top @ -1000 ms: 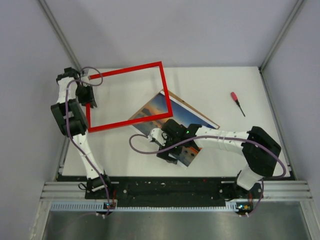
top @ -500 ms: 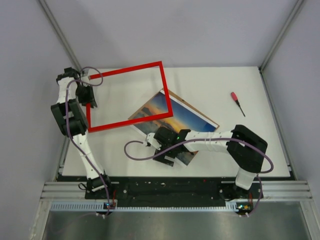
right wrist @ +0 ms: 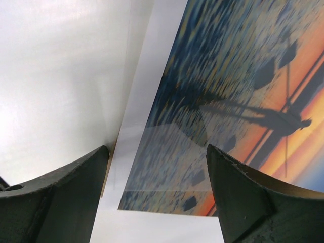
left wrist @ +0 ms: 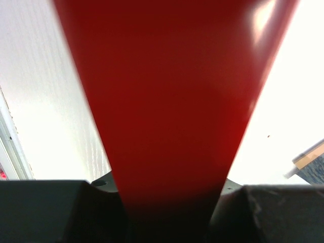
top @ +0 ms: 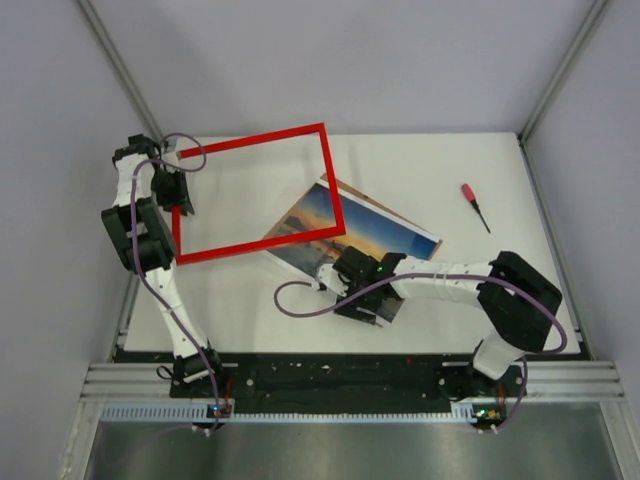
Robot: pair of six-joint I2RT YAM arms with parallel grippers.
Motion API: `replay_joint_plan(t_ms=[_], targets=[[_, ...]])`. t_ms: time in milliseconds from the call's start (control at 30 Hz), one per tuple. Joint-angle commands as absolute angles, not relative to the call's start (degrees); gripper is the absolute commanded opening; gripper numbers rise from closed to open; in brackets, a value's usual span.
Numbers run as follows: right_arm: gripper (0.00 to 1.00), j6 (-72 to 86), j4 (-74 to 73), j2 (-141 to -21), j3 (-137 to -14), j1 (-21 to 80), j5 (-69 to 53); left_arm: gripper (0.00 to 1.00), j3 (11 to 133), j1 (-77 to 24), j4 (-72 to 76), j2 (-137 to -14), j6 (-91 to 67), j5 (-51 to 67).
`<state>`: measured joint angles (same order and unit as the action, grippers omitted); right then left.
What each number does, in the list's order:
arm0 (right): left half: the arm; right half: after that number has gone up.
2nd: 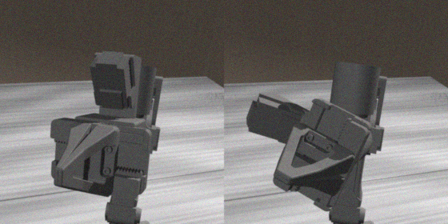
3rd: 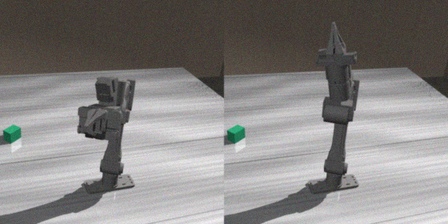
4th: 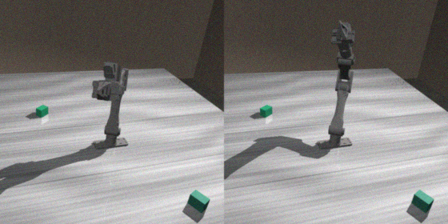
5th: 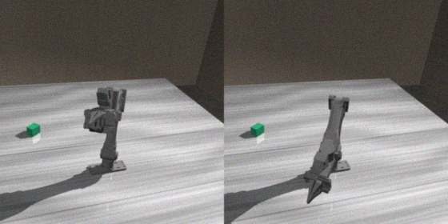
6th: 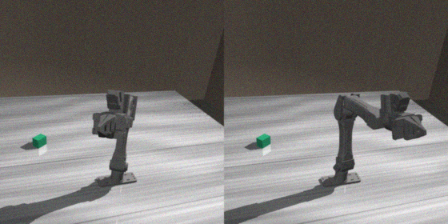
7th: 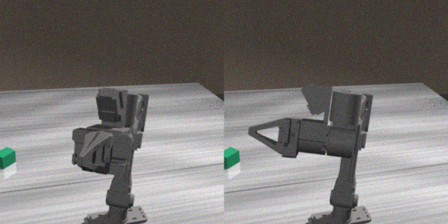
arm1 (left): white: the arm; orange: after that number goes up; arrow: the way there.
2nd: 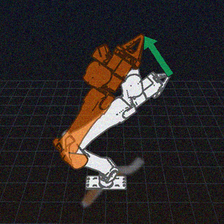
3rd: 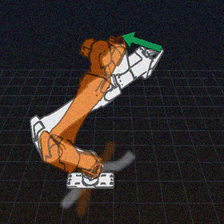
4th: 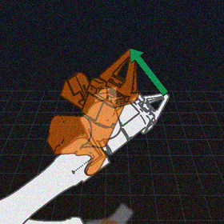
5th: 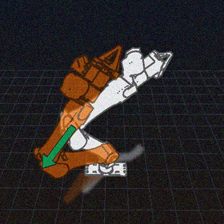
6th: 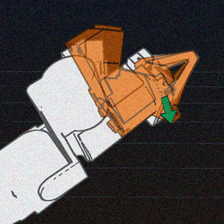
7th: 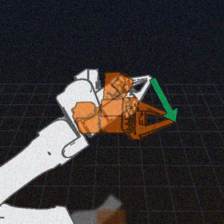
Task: Take the photo out of the frame
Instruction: Adjust the photo frame at the center of the board.
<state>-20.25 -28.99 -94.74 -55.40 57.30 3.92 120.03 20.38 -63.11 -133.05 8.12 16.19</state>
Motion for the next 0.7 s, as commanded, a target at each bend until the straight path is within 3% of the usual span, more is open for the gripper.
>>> replay_joint_plan(t_ms=[0, 667], targets=[[0.79, -26.2, -37.4, -91.4, -51.2, 54.2, 3.2, 0.00, 122.7, 20.7, -64.2, -131.0, 8.2, 20.3], [0.79, -42.4, -37.1, -91.5, -51.9, 19.9, 0.4, 0.00, 123.8, 20.7, -65.3, -131.1, 8.7, 20.5]])
